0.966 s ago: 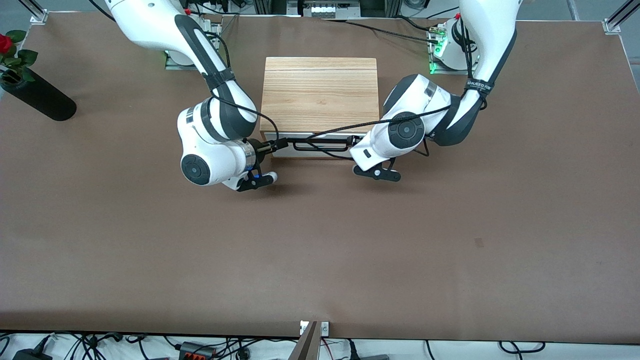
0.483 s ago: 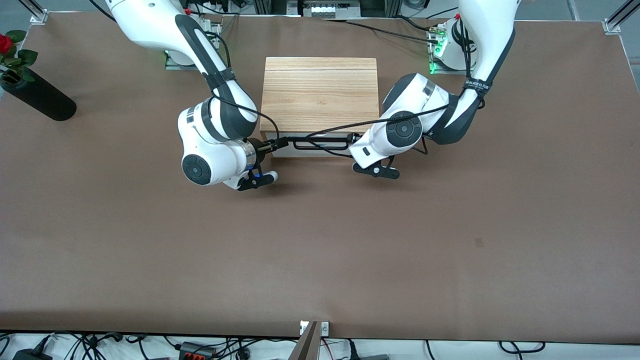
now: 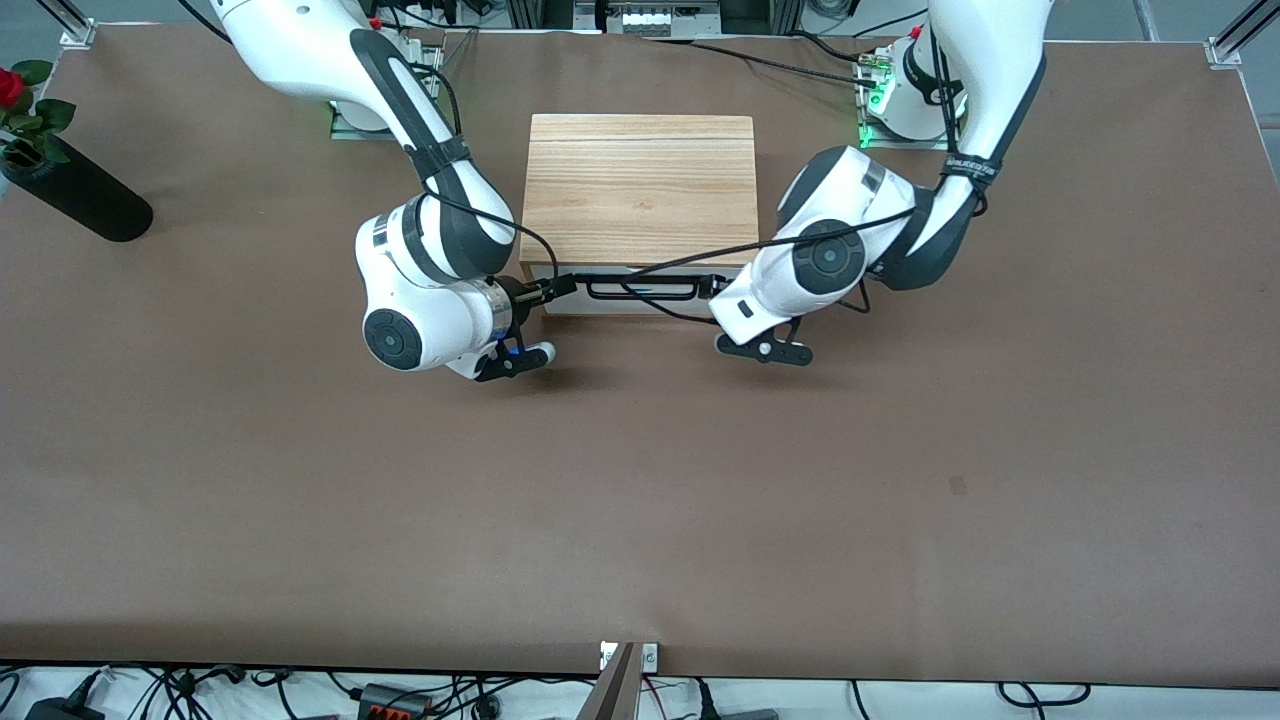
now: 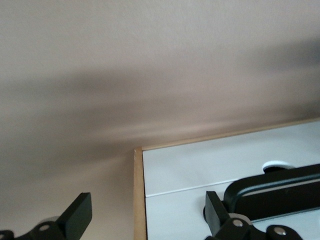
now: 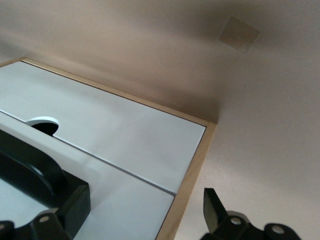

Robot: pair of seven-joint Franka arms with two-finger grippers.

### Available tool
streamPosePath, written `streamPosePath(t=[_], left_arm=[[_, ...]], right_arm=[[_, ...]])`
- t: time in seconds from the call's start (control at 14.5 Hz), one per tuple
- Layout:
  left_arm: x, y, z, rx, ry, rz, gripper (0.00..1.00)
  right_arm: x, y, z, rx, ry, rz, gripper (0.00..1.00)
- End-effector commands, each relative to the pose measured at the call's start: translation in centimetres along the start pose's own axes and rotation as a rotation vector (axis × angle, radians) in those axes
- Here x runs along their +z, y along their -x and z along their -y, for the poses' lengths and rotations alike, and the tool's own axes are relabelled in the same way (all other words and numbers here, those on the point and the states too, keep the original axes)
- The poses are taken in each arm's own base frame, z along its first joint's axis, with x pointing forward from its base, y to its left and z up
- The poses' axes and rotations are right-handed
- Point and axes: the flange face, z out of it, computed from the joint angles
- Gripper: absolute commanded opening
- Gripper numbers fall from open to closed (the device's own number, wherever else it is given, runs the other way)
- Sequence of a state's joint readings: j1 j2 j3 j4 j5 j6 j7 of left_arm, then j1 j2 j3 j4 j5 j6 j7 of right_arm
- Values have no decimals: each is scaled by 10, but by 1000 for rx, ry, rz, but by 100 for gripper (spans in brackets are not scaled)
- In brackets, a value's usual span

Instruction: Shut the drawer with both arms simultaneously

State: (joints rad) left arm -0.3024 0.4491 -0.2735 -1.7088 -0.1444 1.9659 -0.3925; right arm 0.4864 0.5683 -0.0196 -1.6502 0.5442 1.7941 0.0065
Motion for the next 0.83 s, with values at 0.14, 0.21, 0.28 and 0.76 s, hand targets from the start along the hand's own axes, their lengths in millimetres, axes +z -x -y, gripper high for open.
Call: streamPosePath(t=[0.14,0.21,0.28,0.76], left_arm=[[-16,-18,9,-34,41,-17,100],[-18,-19,13,-40,41,-20,100],[-22,-21,17,-43,34,-31,100],[-120,-40,109,-144,34,-164,100]], right_arm=[[-49,4,-12,-9,24,-69,100],[-68,5,-12,-27,73,-105,100],[-84,7,-10,-54,152,-139,100],[-207,44,-6,-109,488,-358,100]])
